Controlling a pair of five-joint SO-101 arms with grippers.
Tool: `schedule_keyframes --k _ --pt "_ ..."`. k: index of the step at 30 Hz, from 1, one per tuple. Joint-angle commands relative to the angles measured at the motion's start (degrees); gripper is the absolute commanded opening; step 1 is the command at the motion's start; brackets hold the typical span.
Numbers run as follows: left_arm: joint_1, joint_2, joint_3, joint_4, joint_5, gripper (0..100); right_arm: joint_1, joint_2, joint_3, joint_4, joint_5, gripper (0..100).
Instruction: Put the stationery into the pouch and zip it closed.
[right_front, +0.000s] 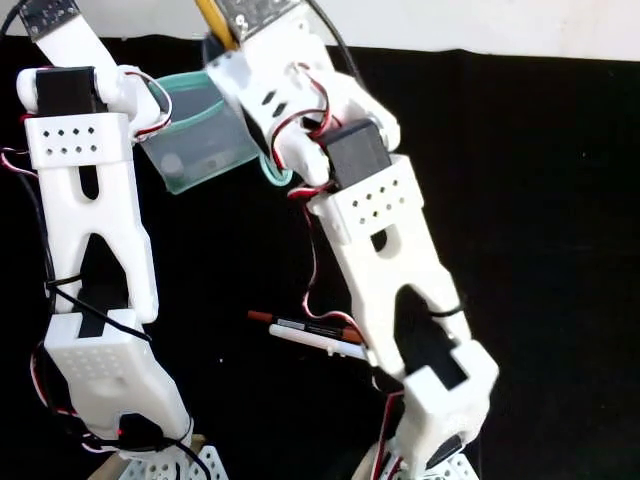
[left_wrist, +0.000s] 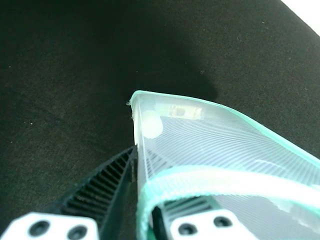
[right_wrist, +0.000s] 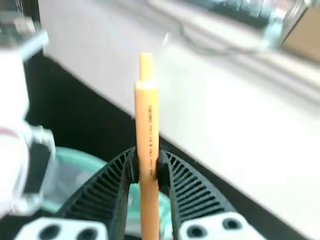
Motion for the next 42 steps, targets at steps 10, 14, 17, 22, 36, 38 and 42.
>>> schedule_keyframes --k 10,14,17,22,36,38,42 --pt "-0.6 1.1 0.1 -0.8 -0.4 1 -3.6 16.5 -33.7 -0.7 -3.2 0.8" --pt "-0.6 1.1 0.1 -0.8 -0.4 1 -3.7 21.9 -41.5 0.0 -4.2 0.8" --pt "-0.6 1.1 0.1 -0.8 -0.4 1 -4.4 24.7 -46.1 3.5 -4.2 0.8" --pt "-0.6 1.1 0.1 -0.8 -0.4 1 -5.5 26.6 -48.7 6.3 -4.2 0.8" --pt "-0.9 1.1 0.0 -0.8 -0.4 1 -4.7 31.3 -48.9 17.8 -6.7 0.8" --pt "-0.9 1.1 0.0 -0.8 -0.4 1 -4.8 31.3 -48.9 19.4 -5.3 0.8" --pt "-0.9 1.1 0.0 -0.8 -0.4 1 -4.7 30.9 -48.8 20.0 -2.0 0.8"
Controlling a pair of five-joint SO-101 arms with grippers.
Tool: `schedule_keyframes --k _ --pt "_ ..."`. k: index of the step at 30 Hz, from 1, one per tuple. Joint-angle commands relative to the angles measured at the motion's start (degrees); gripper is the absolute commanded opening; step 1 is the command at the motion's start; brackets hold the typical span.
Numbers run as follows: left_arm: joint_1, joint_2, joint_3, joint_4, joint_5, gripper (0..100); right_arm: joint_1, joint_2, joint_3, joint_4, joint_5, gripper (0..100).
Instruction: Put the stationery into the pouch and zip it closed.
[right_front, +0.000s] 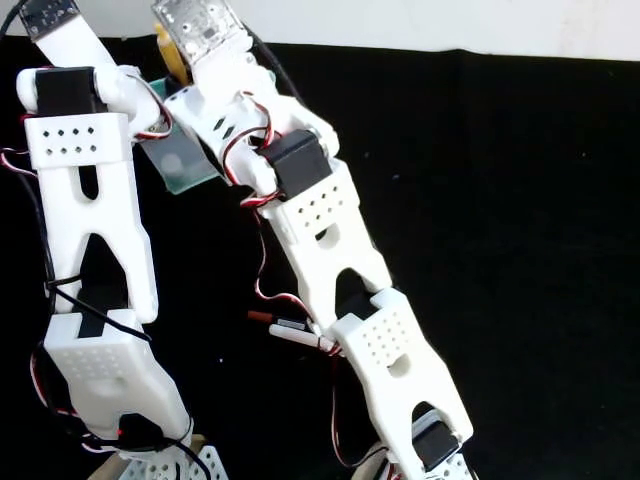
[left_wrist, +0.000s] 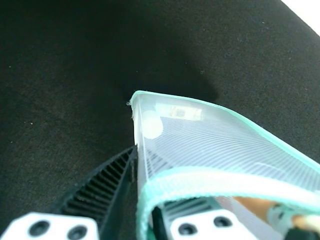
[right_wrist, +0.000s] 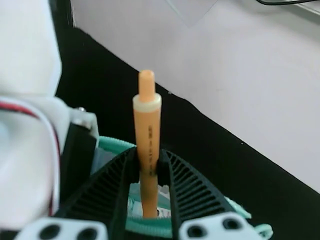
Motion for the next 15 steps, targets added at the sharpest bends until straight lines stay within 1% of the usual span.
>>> schedule_keyframes --k 1,3,5,12,15 --pt "-0.9 1.1 0.0 -0.8 -0.4 1 0.1 -1.7 -6.5 0.7 3.6 0.9" --pt "-0.9 1.1 0.0 -0.8 -0.4 1 0.0 -2.9 -6.5 2.0 5.9 1.0" --pt "-0.9 1.1 0.0 -0.8 -0.4 1 0.0 -4.4 -6.5 3.3 6.5 2.3" --pt "-0.9 1.1 0.0 -0.8 -0.4 1 0.0 -6.5 -6.5 4.4 6.5 23.1" --pt "-0.9 1.1 0.0 -0.8 -0.4 1 0.1 -6.5 -6.5 4.4 6.5 24.8"
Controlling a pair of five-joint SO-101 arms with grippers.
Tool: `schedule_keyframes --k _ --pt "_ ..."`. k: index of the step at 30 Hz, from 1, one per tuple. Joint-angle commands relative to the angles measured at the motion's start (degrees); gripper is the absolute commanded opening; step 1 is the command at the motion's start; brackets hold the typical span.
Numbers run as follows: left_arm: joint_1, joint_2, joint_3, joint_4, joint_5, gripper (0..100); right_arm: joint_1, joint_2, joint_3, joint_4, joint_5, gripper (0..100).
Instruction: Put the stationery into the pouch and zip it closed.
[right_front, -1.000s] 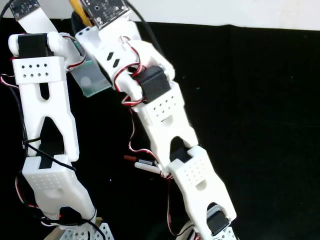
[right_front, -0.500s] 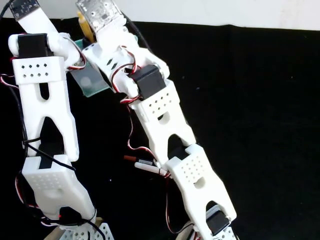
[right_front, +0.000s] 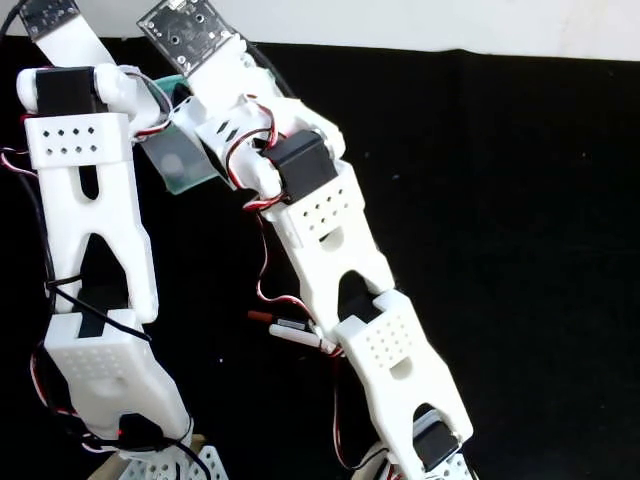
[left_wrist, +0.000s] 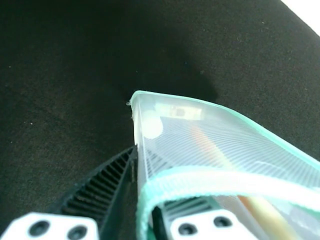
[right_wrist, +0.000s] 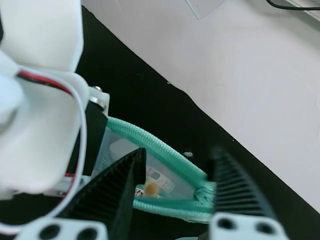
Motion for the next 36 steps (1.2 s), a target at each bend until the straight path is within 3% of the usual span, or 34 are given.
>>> schedule_keyframes --k 1,12,25,36 --pt "-0.9 1.1 0.0 -0.8 -0.4 1 0.2 -4.4 -6.6 0.1 0.7 24.8" --pt "-0.9 1.1 0.0 -0.8 -0.4 1 2.2 -13.1 -6.5 0.9 0.7 24.8" --pt "-0.7 1.1 0.0 -0.8 -0.4 1 2.8 -19.2 -6.5 21.4 1.1 24.8" --pt "-0.7 1.1 0.0 -0.8 -0.4 1 7.6 -20.2 -0.7 21.6 1.1 24.8"
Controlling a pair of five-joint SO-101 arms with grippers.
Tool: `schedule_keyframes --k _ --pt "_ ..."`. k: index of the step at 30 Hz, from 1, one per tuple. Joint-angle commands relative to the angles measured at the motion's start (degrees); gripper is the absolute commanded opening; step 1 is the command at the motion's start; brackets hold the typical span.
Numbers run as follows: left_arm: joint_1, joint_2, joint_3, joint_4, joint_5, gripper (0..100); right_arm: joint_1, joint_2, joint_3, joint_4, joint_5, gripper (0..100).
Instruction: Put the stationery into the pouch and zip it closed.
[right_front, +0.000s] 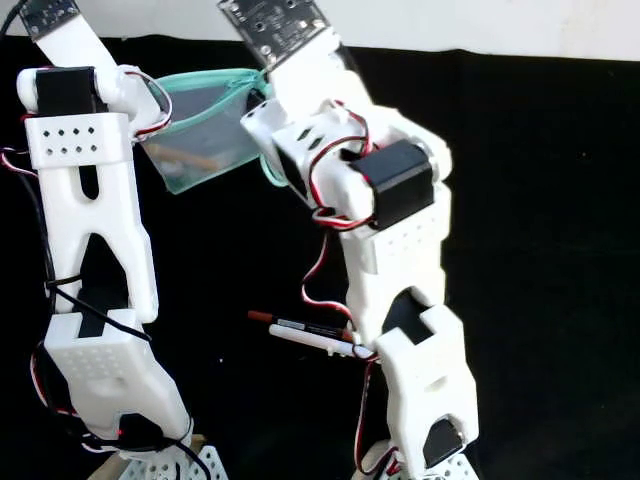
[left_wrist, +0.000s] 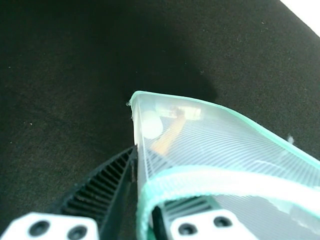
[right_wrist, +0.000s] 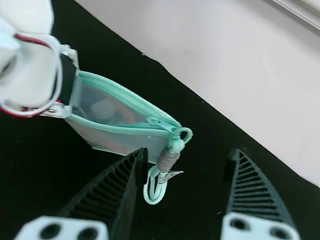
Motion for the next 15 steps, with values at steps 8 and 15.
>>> schedule_keyframes --k 8,15 --pt "-0.7 1.1 0.0 -0.6 -0.4 1 1.0 -14.5 25.2 0.5 0.7 24.8" --pt "-0.7 1.1 0.0 -0.6 -0.4 1 -0.3 -22.0 49.5 0.5 11.3 24.8"
